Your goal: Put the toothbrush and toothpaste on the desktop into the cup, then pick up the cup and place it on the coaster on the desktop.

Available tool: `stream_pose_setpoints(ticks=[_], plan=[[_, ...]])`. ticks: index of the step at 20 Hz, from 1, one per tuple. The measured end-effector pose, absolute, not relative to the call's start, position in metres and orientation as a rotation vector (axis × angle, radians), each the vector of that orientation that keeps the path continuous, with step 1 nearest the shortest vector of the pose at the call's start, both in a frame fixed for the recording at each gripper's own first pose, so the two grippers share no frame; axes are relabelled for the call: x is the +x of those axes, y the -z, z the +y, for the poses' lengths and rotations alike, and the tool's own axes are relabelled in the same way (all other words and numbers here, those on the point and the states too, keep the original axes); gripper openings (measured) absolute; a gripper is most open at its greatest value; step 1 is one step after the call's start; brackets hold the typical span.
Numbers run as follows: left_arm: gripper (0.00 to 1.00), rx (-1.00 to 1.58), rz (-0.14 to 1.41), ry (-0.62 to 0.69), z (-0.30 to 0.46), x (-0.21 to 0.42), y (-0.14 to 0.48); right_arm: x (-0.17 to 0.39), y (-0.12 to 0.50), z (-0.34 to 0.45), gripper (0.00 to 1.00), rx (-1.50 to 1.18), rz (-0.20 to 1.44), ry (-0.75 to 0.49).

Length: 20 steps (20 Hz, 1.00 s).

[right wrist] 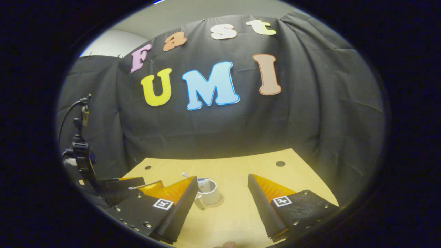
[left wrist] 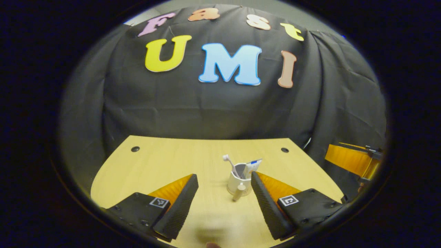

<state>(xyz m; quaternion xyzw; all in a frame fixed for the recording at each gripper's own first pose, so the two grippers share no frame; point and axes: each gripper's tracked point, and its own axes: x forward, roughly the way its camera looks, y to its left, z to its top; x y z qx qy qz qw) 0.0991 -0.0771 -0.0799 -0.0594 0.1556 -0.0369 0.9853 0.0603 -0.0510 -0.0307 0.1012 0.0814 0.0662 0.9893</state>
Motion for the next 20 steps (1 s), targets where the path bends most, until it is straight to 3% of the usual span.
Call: stream_pose_setpoints(ticks=[7, 11, 12, 20], plan=[[0.96, -0.109, 0.072, 0.024, -0.036, 0.061, 0.002, 0.05, 0.0, -0.029, 0.89, 0.162, 0.063, -0.106], [0.99, -0.056, 0.039, 0.035, -0.029, 0.054, -0.008, 0.05, -0.006, -0.02, 0.89, 0.16, 0.038, -0.089], [0.96, -0.047, 0.037, 0.037, -0.028, 0.053, -0.008, 0.05, -0.006, -0.02, 0.89, 0.161, 0.037, -0.081], [0.96, -0.041, 0.046, 0.058, -0.026, 0.049, 0.0, 0.04, -0.004, -0.019, 0.89, 0.137, 0.027, -0.043]])
